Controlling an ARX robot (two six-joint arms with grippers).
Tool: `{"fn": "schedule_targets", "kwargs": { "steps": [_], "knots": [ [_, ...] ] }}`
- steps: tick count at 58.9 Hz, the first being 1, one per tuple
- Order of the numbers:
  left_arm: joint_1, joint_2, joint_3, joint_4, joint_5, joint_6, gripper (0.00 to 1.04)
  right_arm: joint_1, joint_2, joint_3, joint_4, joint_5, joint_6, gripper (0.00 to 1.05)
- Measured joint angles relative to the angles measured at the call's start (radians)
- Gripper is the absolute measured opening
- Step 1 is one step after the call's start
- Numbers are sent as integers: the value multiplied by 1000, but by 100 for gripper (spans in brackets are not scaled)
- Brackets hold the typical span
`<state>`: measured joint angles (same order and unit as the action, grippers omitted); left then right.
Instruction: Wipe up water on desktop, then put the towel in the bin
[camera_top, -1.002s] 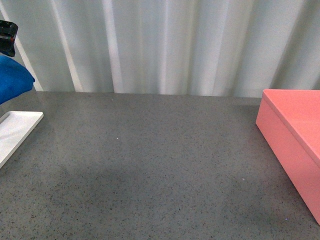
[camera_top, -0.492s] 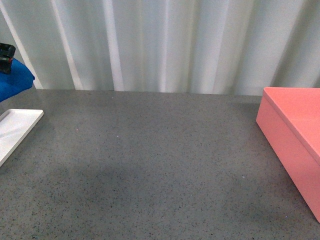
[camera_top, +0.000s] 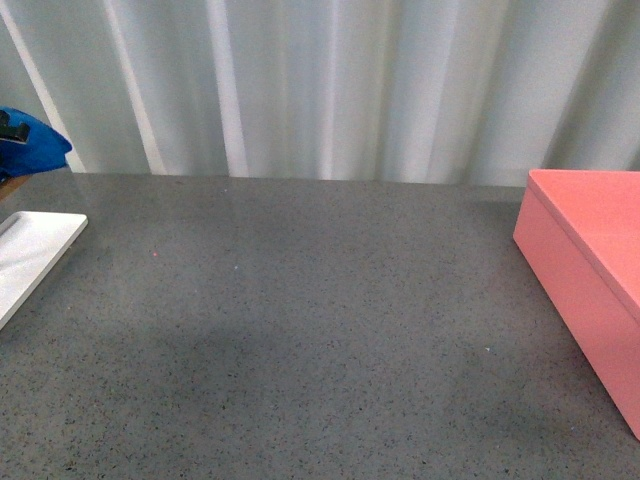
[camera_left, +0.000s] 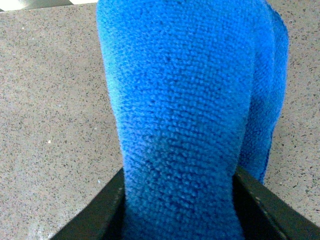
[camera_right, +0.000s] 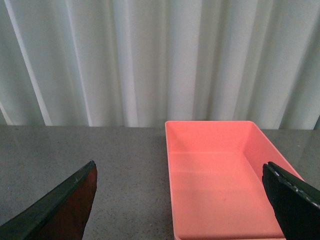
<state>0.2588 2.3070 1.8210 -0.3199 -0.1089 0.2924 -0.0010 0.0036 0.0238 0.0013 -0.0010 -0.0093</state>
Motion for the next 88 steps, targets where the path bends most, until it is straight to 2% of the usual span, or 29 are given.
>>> {"fn": "schedule_targets", "kwargs": {
  "steps": [6, 15, 19, 37, 48, 55, 62, 71, 88],
  "knots": [
    [-3, -13, -5, -1, 3, 8, 31, 0, 0, 0, 0, 0, 0, 98],
    [-9, -38, -5, -6, 6, 21, 13, 0, 0, 0, 0, 0, 0, 98],
    [-15, -45, -5, -11, 14, 23, 9, 0, 0, 0, 0, 0, 0, 98],
    [-35, -95, 5, -28, 66, 23, 8, 0, 0, 0, 0, 0, 0, 98],
    [-63, -228, -18, -1, 150, 10, 8, 0, 0, 0, 0, 0, 0, 98],
    [-104, -363, -105, 27, 255, -22, 8, 0, 0, 0, 0, 0, 0, 98],
    [-171, -509, -236, 68, 373, -52, 8, 0, 0, 0, 0, 0, 0, 98],
    [-303, -671, -424, 146, 509, -121, 8, 0, 0, 0, 0, 0, 0, 98],
    [-517, -748, -677, 340, 610, -161, 8, 0, 0, 0, 0, 0, 0, 98]
  ]
}}
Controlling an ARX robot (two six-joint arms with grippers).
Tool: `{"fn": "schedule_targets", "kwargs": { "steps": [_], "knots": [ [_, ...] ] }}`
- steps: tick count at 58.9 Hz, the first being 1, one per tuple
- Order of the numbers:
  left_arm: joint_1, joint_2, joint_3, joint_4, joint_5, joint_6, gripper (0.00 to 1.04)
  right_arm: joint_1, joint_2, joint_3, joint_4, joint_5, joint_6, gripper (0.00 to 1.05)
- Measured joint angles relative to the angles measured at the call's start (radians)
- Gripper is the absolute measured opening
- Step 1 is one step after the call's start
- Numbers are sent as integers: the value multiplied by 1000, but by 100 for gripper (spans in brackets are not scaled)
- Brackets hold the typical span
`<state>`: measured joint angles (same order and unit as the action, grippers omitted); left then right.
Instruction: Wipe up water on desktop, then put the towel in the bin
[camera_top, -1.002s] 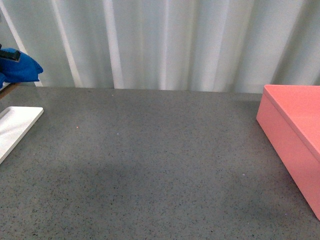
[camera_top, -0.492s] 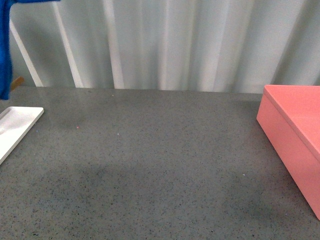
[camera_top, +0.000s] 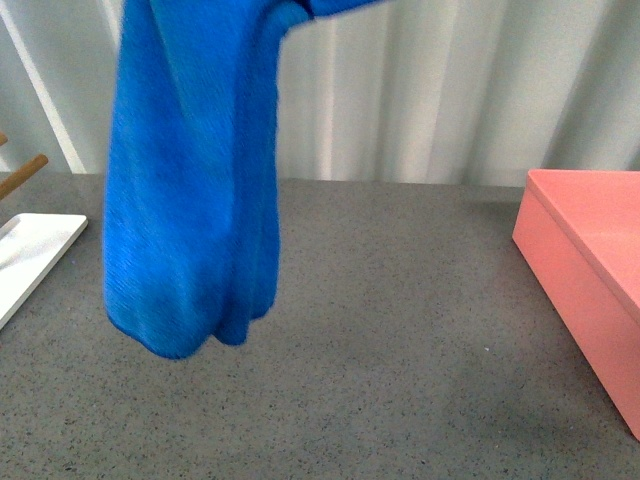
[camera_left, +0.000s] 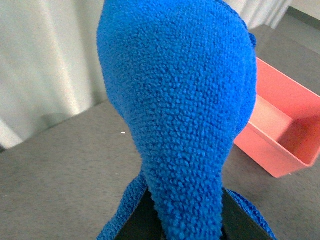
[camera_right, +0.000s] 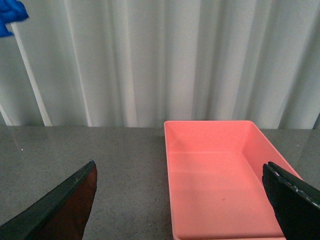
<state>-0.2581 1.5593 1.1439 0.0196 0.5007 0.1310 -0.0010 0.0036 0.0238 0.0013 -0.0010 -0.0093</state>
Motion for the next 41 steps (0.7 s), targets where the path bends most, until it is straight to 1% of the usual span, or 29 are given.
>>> {"fn": "schedule_targets", "kwargs": {
  "steps": [7, 12, 16, 23, 31, 41],
  "knots": [
    [-51, 24, -72, 59, 37, -3, 8, 0, 0, 0, 0, 0, 0, 98],
    [-81, 40, -108, 120, 71, -35, 8, 0, 0, 0, 0, 0, 0, 98],
    [-102, 45, -124, 177, 96, -80, 8, 0, 0, 0, 0, 0, 0, 98],
    [-146, 45, -136, 291, 131, -208, 8, 0, 0, 0, 0, 0, 0, 98],
    [-192, 46, -136, 387, 131, -366, 8, 0, 0, 0, 0, 0, 0, 98],
    [-232, 52, -130, 456, 103, -491, 8, 0, 0, 0, 0, 0, 0, 98]
  ]
}}
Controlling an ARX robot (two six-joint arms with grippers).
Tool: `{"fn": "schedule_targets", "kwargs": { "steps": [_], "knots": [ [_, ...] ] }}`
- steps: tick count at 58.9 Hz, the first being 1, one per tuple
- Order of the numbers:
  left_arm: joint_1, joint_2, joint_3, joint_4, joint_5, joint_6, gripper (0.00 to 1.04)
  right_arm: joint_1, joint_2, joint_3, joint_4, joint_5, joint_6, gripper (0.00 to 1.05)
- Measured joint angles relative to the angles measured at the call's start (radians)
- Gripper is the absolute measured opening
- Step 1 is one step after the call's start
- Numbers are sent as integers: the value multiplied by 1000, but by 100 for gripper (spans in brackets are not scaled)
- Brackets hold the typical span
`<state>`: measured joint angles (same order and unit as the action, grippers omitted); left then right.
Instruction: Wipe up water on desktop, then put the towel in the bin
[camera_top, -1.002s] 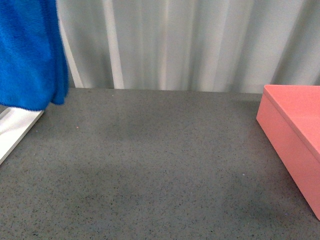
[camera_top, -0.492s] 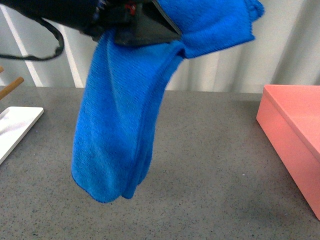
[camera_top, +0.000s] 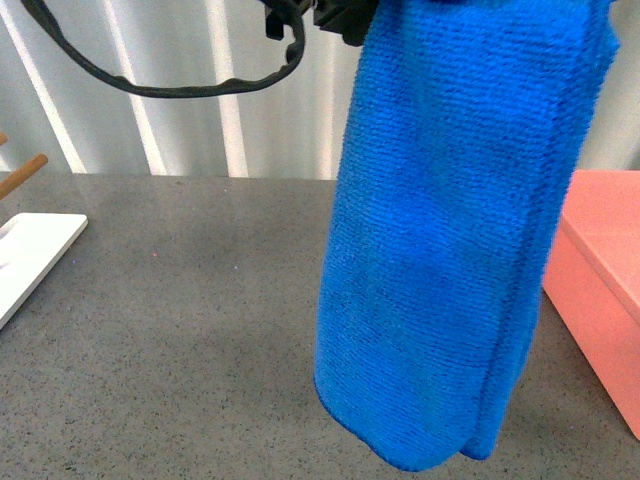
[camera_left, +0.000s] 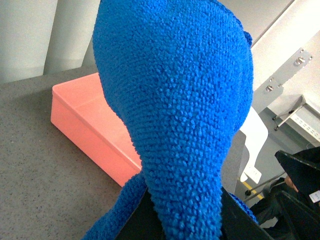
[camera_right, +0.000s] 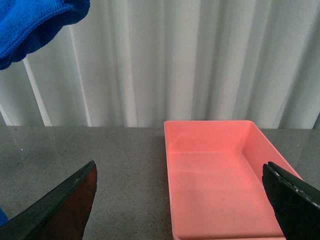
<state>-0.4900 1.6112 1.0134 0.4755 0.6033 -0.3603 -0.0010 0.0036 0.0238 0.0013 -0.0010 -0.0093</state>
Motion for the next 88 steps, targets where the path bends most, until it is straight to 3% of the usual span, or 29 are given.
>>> {"fn": "schedule_targets", "kwargs": {
  "steps": [3, 7, 10, 12, 15, 34, 59, 88],
  "knots": [
    [-9, 8, 3, 10, -9, -26, 8, -8, 6, 2, -7, -31, -10, 98],
    [-18, 19, 5, 19, -32, -56, 8, -85, 86, 31, -61, -286, -93, 98],
    [-27, 31, 6, 30, -45, -78, 8, -120, 227, 55, -8, -522, -192, 98],
    [-37, 38, 6, 36, -46, -92, 8, -106, 316, 79, 52, -618, -217, 98],
    [-46, 47, 9, 41, -52, -106, 8, -70, 417, 129, 128, -653, -217, 98],
    [-77, 61, 40, 43, -62, -135, 8, 47, 855, 278, 326, -642, -85, 98],
    [-79, 62, 45, 45, -74, -154, 8, 223, 1102, 295, 507, -599, -55, 96],
    [-65, 62, 68, 28, -78, -167, 8, 203, 1186, 362, 607, -603, -18, 24]
  ]
}}
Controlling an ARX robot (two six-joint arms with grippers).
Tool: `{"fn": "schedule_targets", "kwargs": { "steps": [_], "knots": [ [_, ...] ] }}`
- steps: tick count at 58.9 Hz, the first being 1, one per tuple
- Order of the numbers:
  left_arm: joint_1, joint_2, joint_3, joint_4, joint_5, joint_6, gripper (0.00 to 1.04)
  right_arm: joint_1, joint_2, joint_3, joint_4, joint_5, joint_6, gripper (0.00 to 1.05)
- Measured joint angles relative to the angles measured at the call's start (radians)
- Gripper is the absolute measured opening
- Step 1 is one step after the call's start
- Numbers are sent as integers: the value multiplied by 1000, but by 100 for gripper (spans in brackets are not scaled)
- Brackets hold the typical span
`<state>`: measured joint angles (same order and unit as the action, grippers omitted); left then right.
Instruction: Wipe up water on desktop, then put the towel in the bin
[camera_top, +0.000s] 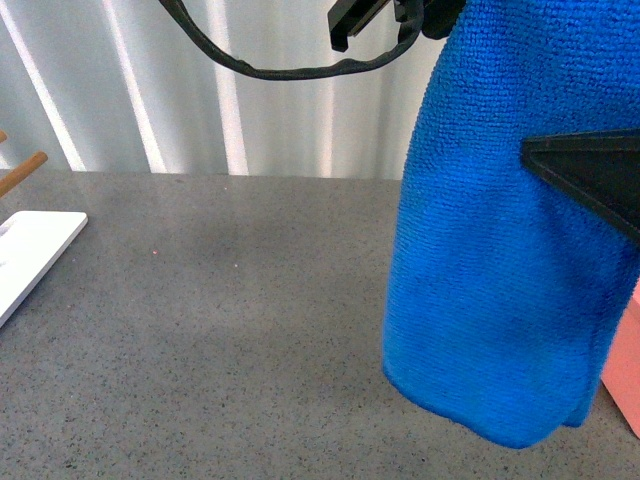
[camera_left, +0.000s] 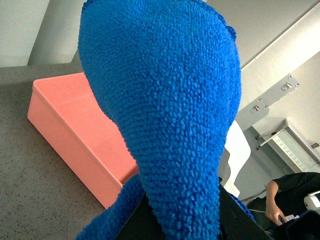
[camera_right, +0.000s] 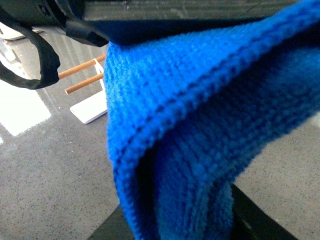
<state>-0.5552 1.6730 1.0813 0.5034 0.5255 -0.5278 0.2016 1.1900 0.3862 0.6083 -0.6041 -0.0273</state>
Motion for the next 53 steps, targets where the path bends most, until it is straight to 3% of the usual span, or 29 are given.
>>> {"fn": "schedule_targets", "kwargs": {
  "steps": [7, 26, 30, 35, 42, 53],
  "knots": [
    [8, 0, 0, -10, -3, 0, 8, -18, -23, 0, -7, -8, 6, 4],
    [26, 0, 4, -59, -29, 2, 8, -73, -42, 20, -20, -26, 26, 4],
    [35, 0, 5, -71, -31, 3, 17, -82, -46, 26, -22, -27, 35, 4],
    [73, -9, 3, -106, -34, 11, 37, -101, -53, 28, -28, -26, 43, 4],
    [126, -35, -19, -135, -27, 45, 53, -126, -62, 29, -39, -27, 45, 4],
    [275, -126, -111, -264, 18, 214, 87, -159, -63, 29, -59, -42, 50, 4]
  ]
}}
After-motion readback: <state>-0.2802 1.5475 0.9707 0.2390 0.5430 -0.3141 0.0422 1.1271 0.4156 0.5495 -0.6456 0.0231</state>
